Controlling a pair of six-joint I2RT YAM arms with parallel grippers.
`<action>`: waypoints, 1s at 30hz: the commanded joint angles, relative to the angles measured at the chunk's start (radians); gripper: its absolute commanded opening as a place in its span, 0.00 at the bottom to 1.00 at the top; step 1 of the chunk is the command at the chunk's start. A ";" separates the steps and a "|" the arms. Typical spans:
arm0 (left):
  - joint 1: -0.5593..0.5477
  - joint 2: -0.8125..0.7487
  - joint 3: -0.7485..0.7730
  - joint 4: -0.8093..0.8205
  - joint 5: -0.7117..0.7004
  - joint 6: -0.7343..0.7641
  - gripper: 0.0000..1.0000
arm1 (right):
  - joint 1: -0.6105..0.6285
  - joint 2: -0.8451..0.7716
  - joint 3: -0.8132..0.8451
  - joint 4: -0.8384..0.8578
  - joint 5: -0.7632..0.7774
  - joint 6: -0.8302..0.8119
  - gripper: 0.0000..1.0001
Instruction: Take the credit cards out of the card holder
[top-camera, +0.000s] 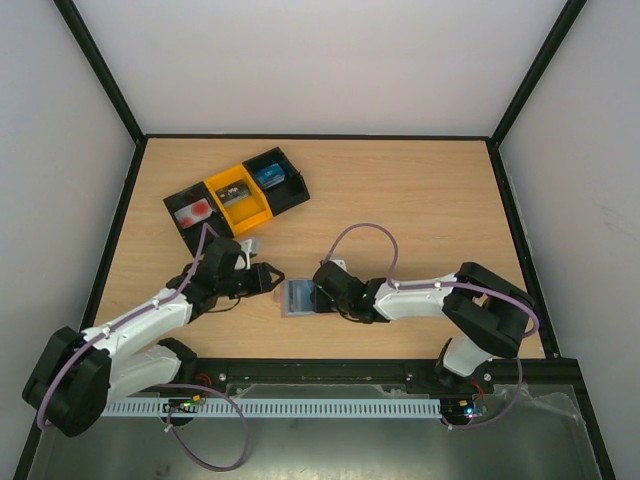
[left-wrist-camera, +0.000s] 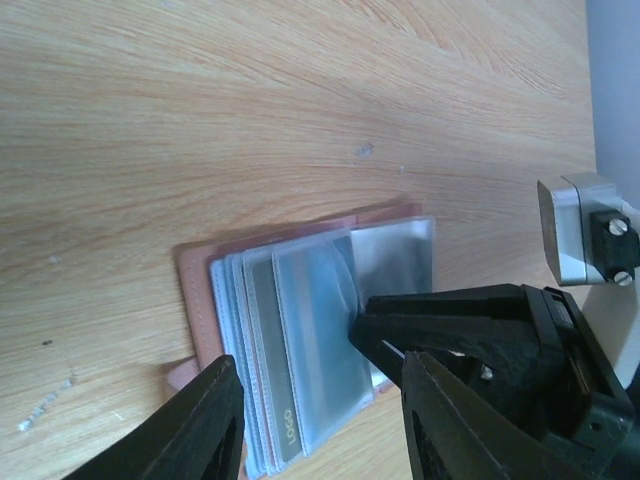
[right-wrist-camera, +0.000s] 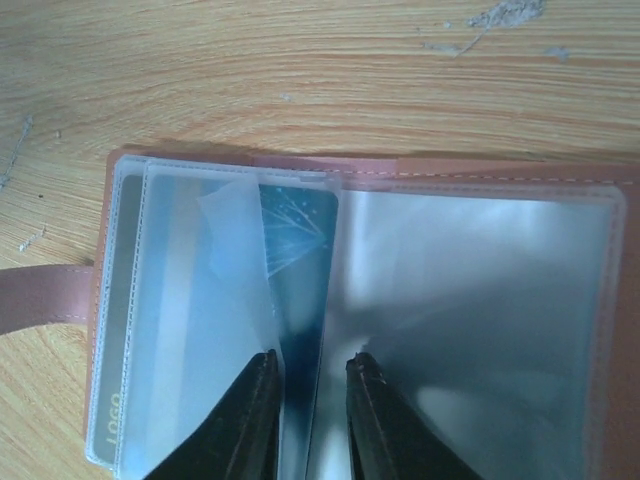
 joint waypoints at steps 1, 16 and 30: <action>-0.026 -0.006 0.018 0.009 0.001 -0.042 0.45 | 0.004 0.003 -0.049 -0.022 0.042 0.017 0.17; -0.081 0.143 -0.024 0.311 0.104 -0.181 0.55 | 0.004 0.000 -0.126 0.103 -0.002 0.058 0.03; -0.100 0.305 -0.054 0.464 0.092 -0.214 0.55 | 0.003 -0.009 -0.153 0.136 -0.010 0.065 0.02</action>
